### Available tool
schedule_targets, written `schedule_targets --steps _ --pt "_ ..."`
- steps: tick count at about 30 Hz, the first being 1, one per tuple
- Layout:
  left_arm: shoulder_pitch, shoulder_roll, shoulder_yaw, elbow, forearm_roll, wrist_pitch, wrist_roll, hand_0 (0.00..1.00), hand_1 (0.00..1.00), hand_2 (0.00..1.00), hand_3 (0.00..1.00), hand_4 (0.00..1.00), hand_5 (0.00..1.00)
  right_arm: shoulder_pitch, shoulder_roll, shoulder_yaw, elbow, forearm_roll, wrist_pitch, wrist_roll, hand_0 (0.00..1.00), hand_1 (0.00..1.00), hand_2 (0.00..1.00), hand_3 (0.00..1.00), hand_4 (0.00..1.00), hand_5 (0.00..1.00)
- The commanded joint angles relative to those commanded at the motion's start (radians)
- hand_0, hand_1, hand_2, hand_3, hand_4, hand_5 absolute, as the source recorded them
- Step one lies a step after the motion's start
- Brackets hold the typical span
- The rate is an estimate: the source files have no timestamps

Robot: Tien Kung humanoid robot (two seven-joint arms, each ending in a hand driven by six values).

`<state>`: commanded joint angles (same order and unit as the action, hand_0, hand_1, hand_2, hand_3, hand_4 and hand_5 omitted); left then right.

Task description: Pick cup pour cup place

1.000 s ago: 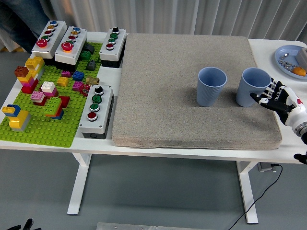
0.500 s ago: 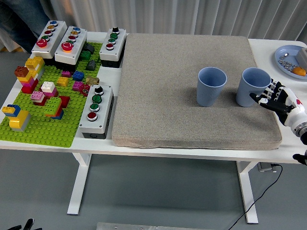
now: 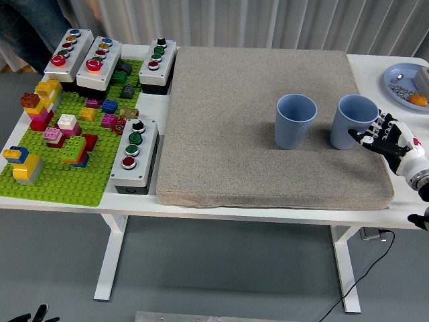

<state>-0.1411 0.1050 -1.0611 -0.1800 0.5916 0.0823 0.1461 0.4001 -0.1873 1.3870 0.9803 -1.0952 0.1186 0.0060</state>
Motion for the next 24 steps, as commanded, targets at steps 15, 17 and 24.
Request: schedule_targets --steps 15,17,24 --pt "-0.001 -0.001 0.002 0.0 -0.002 0.0 0.0 0.716 0.66 0.735 0.656 0.473 0.998 0.007 0.008 -0.007 -0.018 0.003 -0.005 0.004 0.933 0.851 0.911 0.939 0.842 0.355" --pt "-0.001 -0.001 0.002 0.0 -0.001 0.0 0.0 0.716 0.66 0.735 0.657 0.473 0.998 0.008 0.009 -0.006 -0.02 0.002 -0.006 0.004 0.937 0.851 0.911 0.937 0.84 0.357" --pt "0.001 0.0 0.003 0.0 -0.001 -0.001 0.001 0.715 0.661 0.735 0.657 0.474 0.998 0.011 0.013 -0.009 -0.027 0.003 -0.007 0.005 0.935 0.851 0.912 0.935 0.838 0.357"
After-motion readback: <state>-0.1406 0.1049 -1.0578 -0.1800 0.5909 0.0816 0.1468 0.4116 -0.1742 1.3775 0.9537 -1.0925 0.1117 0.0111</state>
